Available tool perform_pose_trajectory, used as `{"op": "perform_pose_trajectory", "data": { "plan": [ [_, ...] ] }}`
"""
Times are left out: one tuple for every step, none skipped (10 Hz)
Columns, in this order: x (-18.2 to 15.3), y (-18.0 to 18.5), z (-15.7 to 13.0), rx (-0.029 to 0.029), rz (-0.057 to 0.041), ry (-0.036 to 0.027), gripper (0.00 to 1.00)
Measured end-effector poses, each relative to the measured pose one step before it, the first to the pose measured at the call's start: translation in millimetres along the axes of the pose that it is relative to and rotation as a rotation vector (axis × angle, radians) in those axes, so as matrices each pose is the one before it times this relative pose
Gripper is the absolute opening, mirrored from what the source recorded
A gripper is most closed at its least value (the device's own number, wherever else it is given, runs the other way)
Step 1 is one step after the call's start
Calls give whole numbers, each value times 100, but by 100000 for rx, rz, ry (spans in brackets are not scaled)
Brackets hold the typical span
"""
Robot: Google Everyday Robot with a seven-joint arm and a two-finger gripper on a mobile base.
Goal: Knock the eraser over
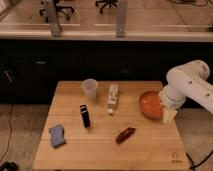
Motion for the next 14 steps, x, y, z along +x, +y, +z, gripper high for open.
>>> {"op": "perform_pose_trajectory", "data": {
  "plan": [
    [-1,1,4,-6,-8,-3,80],
    [1,-2,-4,7,0,4,80],
    [1,-1,1,1,1,0,80],
    [-1,2,0,-4,0,-2,80],
    [3,0,-1,4,6,-1,80],
    [-1,1,3,-8,-2,-1,80],
    [-2,0,0,1,-4,-2,80],
    [-57,62,-72,-36,-140,180,80],
    [-316,187,-88,-534,-830,385,80],
    [-1130,216,-122,-728,-1266,-285,80],
    [-1842,120,-179,-588,-1725,-358,80],
    [-1392,55,-124,-519,-1672,-379,80],
    [-416,113,-70,-489,-996,262,80],
    [-117,281,-80,-726,-1120,589,80]
  ]
}}
